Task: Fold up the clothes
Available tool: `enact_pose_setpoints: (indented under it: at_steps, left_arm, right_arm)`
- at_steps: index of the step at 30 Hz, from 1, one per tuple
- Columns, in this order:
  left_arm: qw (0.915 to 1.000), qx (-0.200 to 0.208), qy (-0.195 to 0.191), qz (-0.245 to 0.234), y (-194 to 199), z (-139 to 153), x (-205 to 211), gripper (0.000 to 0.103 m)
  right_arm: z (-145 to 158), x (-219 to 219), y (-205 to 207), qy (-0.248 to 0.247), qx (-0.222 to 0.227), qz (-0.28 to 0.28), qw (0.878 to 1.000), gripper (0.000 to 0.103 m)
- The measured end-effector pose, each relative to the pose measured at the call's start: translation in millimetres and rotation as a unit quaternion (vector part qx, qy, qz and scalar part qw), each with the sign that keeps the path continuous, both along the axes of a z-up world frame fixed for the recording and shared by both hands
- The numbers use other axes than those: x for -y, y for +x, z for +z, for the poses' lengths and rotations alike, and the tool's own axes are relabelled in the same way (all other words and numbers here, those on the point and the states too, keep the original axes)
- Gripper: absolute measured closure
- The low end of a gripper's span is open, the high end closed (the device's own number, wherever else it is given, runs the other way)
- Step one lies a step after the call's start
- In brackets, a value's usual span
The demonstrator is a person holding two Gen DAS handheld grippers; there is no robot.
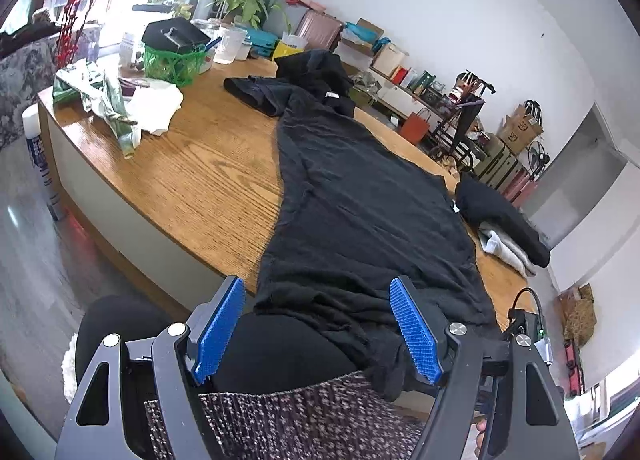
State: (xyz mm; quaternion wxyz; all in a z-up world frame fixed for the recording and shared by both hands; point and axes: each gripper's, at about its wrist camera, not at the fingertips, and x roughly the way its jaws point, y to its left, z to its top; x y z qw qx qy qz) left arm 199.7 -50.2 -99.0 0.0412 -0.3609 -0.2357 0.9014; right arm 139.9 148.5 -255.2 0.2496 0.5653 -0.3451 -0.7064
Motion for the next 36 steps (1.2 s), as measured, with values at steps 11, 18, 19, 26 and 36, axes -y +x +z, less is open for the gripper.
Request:
enact_pose_setpoints:
  at_steps: [11,18,19,26,36]
  left_arm:
    - [0.9942,-0.033,-0.078,-0.067,1,8,-16,0.027]
    - [0.9435,-0.069,-0.223,-0.235,9,7,-66,0.027]
    - [0.9319,-0.072,-0.245,-0.258,10,5,-75,0.027]
    - [0.8741,-0.057,-0.342,-0.34,3,-19,-120,0.027]
    - [0.9144,-0.042,-0.258,-0.309,-17,-10,-84,0.027]
  right_arm:
    - [16,5,0,-0.008,-0.044,0.03,0.999,0.09]
    - [66,-5,0,-0.019,-0.107,0.035,0.993,0.091]
    - [72,-8,0,-0.021,-0.113,0.034,0.993,0.091]
    - [82,-18,1,-0.043,-0.119,0.026,0.992,0.091]
    - [60,-17,9,-0.025,-0.068,0.049,0.996,0.059]
